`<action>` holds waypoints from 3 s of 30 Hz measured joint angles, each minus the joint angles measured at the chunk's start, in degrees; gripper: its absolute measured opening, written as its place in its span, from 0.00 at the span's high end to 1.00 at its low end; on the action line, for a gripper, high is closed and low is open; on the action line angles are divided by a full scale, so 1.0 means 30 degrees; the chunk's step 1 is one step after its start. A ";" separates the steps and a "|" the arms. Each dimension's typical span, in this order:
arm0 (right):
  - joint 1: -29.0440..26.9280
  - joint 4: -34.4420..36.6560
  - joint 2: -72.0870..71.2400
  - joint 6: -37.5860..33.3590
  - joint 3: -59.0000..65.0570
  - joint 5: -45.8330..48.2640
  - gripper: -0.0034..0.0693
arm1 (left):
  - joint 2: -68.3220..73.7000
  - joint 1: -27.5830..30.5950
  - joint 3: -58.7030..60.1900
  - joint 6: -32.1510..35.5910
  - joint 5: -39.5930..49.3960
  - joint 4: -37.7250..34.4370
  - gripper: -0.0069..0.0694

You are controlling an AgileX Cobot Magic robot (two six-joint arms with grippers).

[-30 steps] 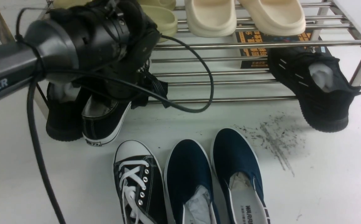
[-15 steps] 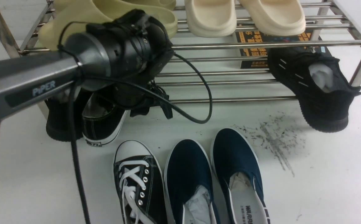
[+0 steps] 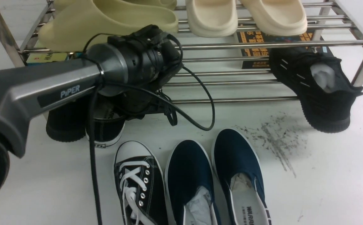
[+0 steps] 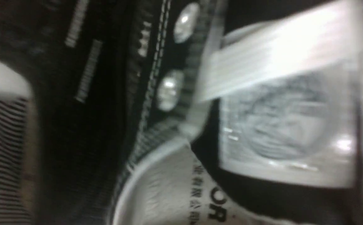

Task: Take the shoes off the shelf with your hand on the white table.
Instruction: 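Grasp the leftmost shoe on the bottom shelf of the shoe rack with the left gripper, then set the held shoe down on the floor in front of the rack with the left gripper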

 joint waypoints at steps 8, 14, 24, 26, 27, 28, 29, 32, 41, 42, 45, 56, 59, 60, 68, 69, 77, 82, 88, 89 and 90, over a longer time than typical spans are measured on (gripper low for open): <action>0.0000 0.0000 0.0000 0.0000 0.0000 0.0000 0.62 | -0.3488 0.0012 0.0034 0.2509 0.1031 -0.5436 0.89; 0.0000 0.0000 0.0000 0.0000 0.0000 0.0000 0.62 | -0.6247 0.0019 0.0016 0.4078 0.2787 -0.7050 0.89; 0.0000 0.0000 0.0000 0.0000 0.0000 0.0000 0.62 | -1.0879 -0.1817 0.3593 0.3478 0.3049 -0.6856 0.88; 0.0000 0.0000 0.0000 0.0000 0.0000 0.0000 0.62 | -1.2282 -0.2460 0.4878 0.2596 0.3049 -0.6872 0.88; 0.0000 0.0000 0.0000 0.0000 0.0000 0.0000 0.62 | -1.2973 -0.2679 0.5534 0.2111 0.3049 -0.6891 0.88; 0.0000 0.0000 0.0000 0.0000 0.0000 0.0000 0.62 | -1.3641 -0.2832 0.6193 0.1608 0.3049 -0.6891 0.88; 0.0000 0.0000 0.0000 0.0000 0.0000 0.0000 0.62 | -1.4305 -0.2898 0.6854 0.1067 0.3049 -0.6891 0.88; 0.0000 0.0000 0.0000 0.0000 0.0000 0.0000 0.62 | -1.5962 -0.2916 0.8652 -0.0633 0.3049 -0.6735 0.88; 0.0000 0.0000 0.0000 0.0000 0.0000 0.0000 0.62 | -1.8449 -0.2916 1.3966 -0.5583 0.2928 -0.6266 0.88; 0.0000 0.0000 0.0000 0.0000 0.0000 0.0000 0.62 | -1.8426 -0.2916 1.4474 -0.5769 0.2641 -0.6266 0.88; 0.0000 0.0000 0.0000 0.0000 0.0000 0.0000 0.62 | -1.8117 -0.2916 1.5688 -0.6112 0.0497 -0.6252 0.88; 0.0000 0.0000 0.0000 0.0000 0.0000 0.0000 0.62 | -1.5308 -0.3008 1.6364 -0.5333 -0.2962 -0.5175 0.88; 0.0000 0.0000 0.0000 0.0000 0.0000 0.0000 0.62 | -1.4219 -0.3008 1.6384 -0.4615 -0.3780 -0.4968 0.88; 0.0000 0.0000 0.0000 0.0000 0.0000 0.0000 0.62 | -1.3965 -0.3008 1.6384 -0.4512 -0.4038 -0.4918 0.88; 0.0000 0.0000 0.0000 0.0000 0.0000 0.0000 0.62 | -1.2134 -0.3008 1.6391 -0.4424 -0.6240 -0.4539 0.87; 0.0000 0.0000 0.0000 0.0000 0.0000 0.0000 0.62 | -1.2081 -0.3008 1.6391 -0.4424 -0.6259 -0.4539 0.87; 0.0000 0.0000 0.0000 0.0000 0.0000 0.0000 0.62 | -1.2571 -0.3008 1.5463 -0.4382 -0.4685 -0.4276 0.87; 0.0000 0.0000 0.0000 0.0000 0.0000 0.0000 0.62 | -1.3701 -0.3008 1.4175 -0.4302 -0.3390 -0.3979 0.87; 0.0000 0.0000 0.0000 0.0000 0.0000 0.0000 0.62 | -1.5305 -0.3008 1.3573 -0.4064 -0.1930 -0.4316 0.87; 0.0000 0.0000 0.0000 0.0000 0.0000 0.0000 0.62 | -1.5580 -0.3008 1.3573 -0.3843 -0.1714 -0.4575 0.87; 0.0000 0.0000 0.0000 0.0000 0.0000 0.0000 0.62 | -1.5823 -0.3008 1.3573 -0.3506 -0.1470 -0.4894 0.88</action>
